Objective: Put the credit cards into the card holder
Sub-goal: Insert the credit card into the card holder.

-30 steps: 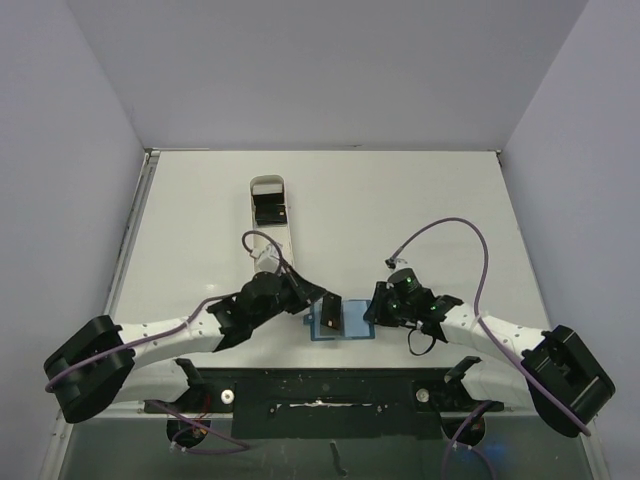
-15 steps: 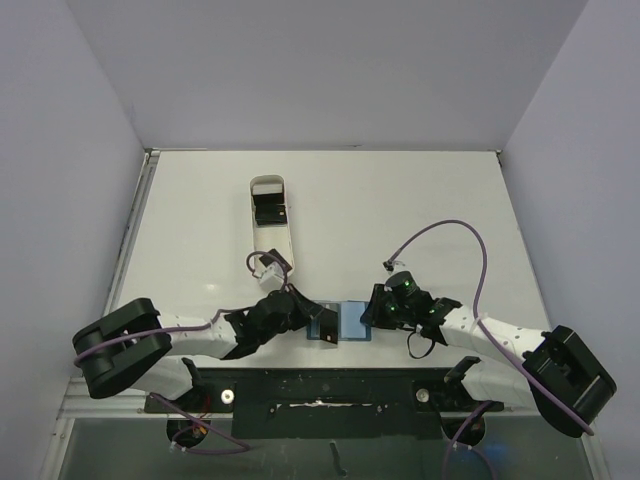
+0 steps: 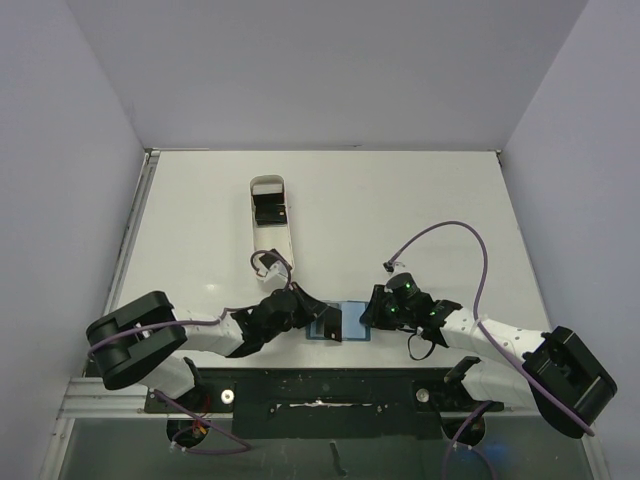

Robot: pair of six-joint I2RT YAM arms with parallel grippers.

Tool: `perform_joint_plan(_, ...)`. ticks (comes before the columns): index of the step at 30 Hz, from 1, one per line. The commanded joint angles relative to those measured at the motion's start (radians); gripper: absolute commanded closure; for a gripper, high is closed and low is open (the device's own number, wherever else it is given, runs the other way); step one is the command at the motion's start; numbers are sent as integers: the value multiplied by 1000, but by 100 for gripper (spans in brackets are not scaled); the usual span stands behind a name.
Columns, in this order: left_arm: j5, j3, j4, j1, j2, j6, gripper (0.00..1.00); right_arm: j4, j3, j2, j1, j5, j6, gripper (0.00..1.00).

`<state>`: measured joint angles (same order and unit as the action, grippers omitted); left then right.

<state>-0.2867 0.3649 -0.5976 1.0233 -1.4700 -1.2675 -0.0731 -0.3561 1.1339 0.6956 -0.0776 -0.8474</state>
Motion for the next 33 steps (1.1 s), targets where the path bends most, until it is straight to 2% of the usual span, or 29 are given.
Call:
perform_joint_plan(1, 8, 36, -80, -6, -13, 13, 100, 36, 9, -20, 7, 19, -4, 80)
perform_joint_plan(15, 7, 38, -94, -12, -38, 63, 100, 34, 11, -18, 7, 14, -5, 80)
perform_joint_plan(22, 26, 119, 32, -35, -46, 139, 100, 27, 10, -18, 7, 16, 2, 76)
perform_joint_plan(33, 15, 158, 107, -34, -98, 151, 100, 36, 12, -12, 7, 11, -8, 73)
